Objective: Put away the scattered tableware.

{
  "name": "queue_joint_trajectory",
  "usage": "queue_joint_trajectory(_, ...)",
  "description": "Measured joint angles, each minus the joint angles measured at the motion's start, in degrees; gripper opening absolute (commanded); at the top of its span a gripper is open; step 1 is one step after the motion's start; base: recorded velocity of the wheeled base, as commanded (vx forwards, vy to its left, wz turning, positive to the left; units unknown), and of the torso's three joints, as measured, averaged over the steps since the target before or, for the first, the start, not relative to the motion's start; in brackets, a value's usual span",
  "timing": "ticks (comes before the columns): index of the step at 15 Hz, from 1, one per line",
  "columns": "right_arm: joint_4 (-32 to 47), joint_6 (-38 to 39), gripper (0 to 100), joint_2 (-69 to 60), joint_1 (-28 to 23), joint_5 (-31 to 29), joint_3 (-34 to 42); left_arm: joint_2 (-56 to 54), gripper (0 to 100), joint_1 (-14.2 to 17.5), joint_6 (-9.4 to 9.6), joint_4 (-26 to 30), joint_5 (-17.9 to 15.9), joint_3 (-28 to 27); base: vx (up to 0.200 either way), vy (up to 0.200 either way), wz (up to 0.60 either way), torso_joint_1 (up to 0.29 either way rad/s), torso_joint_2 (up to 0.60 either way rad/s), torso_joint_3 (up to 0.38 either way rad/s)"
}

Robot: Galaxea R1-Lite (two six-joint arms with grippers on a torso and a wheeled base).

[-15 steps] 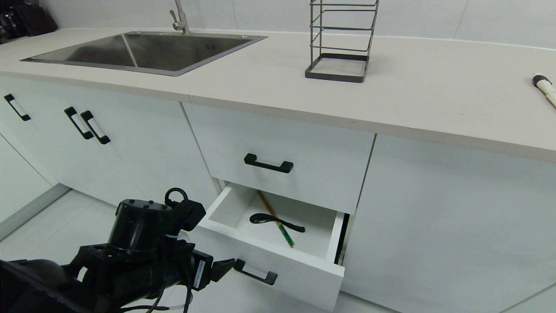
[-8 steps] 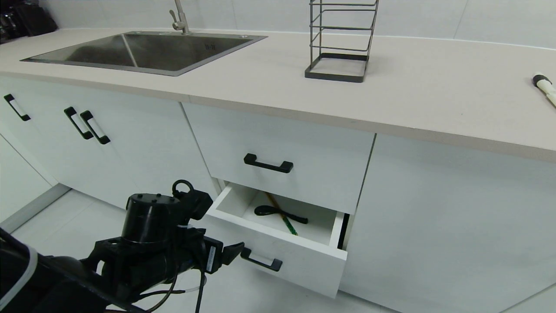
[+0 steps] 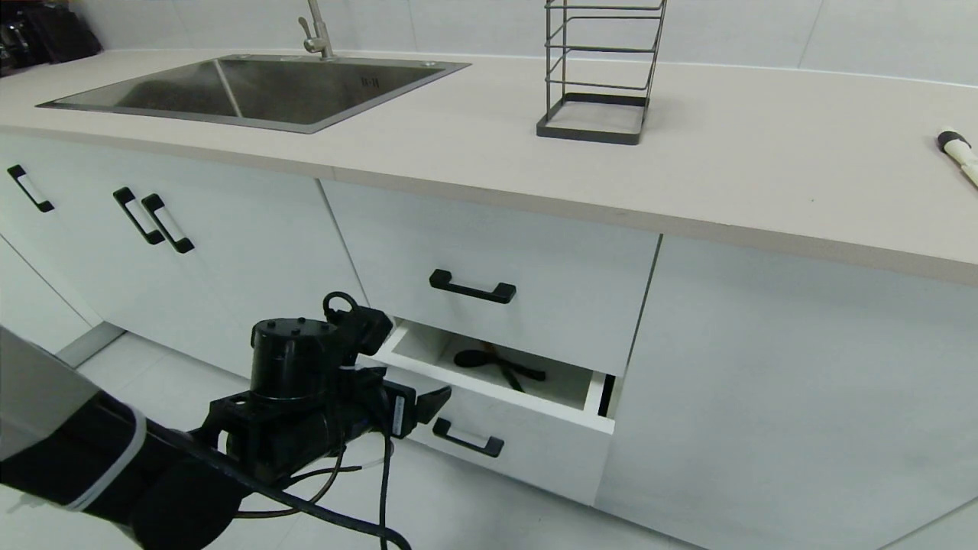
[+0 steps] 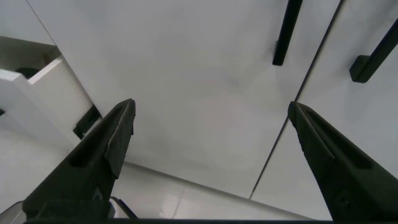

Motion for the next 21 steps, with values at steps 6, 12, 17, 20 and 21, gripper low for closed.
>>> queue_joint_trajectory(6,0.0,0.0,100,0.0,0.0,0.0,0.0,6.3,100,0.0,-0.07,-9.1,-1.6,-2.4,0.000,0.000,0.00,0.000,0.00,0.000)
queue_joint_trajectory(12,0.0,0.0,100,0.0,0.0,0.0,0.0,8.2,100,0.0,-0.05,-9.2,-1.6,-3.3,0.000,0.000,0.00,0.000,0.00,0.000)
queue_joint_trajectory(17,0.0,0.0,100,0.0,0.0,-0.1,0.0,7.2,100,-0.6,-1.34,-16.1,-1.5,1.1,0.000,0.000,0.00,0.000,0.00,0.000)
queue_joint_trajectory(20,0.0,-0.1,100,0.0,0.0,0.0,0.0,1.7,100,-2.3,-3.83,-25.9,-0.9,12.7,0.000,0.000,0.00,0.000,0.00,0.000)
queue_joint_trajectory(21,0.0,-0.6,100,0.0,0.0,0.3,0.0,-1.1,100,-2.6,-4.16,-27.6,-0.8,15.7,0.000,0.000,0.00,0.000,0.00,0.000)
